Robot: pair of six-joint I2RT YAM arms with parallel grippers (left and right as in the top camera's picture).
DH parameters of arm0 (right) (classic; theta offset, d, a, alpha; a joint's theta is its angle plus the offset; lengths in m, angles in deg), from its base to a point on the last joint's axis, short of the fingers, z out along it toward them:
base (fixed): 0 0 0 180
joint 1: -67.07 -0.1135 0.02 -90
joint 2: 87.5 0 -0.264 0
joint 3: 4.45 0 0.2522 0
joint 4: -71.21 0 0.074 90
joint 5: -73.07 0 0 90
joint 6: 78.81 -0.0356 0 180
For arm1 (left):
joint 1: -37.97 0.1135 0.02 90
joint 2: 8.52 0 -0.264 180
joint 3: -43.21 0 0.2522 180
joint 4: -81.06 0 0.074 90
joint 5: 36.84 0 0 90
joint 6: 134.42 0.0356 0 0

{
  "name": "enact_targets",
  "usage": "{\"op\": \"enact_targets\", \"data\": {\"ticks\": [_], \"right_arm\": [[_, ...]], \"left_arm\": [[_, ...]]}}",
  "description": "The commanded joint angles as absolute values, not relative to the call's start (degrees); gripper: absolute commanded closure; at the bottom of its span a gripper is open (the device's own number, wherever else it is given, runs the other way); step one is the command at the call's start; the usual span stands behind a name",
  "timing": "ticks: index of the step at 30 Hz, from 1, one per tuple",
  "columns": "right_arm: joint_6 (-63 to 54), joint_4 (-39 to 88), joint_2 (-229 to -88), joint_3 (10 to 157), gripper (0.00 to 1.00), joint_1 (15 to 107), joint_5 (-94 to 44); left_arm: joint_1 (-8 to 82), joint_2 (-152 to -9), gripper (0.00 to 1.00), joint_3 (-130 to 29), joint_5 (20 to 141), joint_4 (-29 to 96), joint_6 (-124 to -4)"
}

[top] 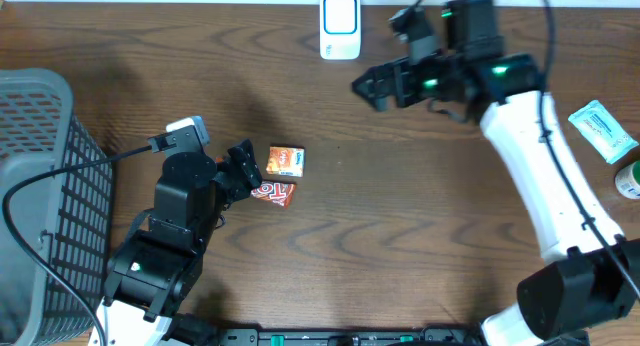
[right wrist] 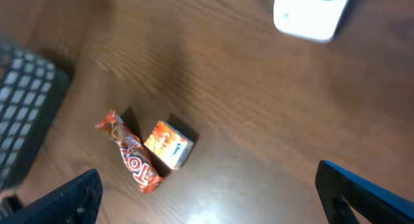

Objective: Scan the item barcode

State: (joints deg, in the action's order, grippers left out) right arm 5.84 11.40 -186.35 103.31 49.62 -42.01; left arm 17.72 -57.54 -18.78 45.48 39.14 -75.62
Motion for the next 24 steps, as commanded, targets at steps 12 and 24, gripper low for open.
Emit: {"op": "enact_targets", "data": {"ticks": [12, 24], "right_arm": [[-25.9, 6.8, -190.5, 103.4, 0.01, 35.7, -25.8], [-34.5, -4.4, -211.0, 122.8, 0.01, 27.7, -21.0]], "left_arm": [[18.0, -51.9, 0.16, -25.1, 40.7, 36.7, -59.2], [18.0, -44.8, 0.16, -39.7, 34.2, 17.8, -58.4]]}}
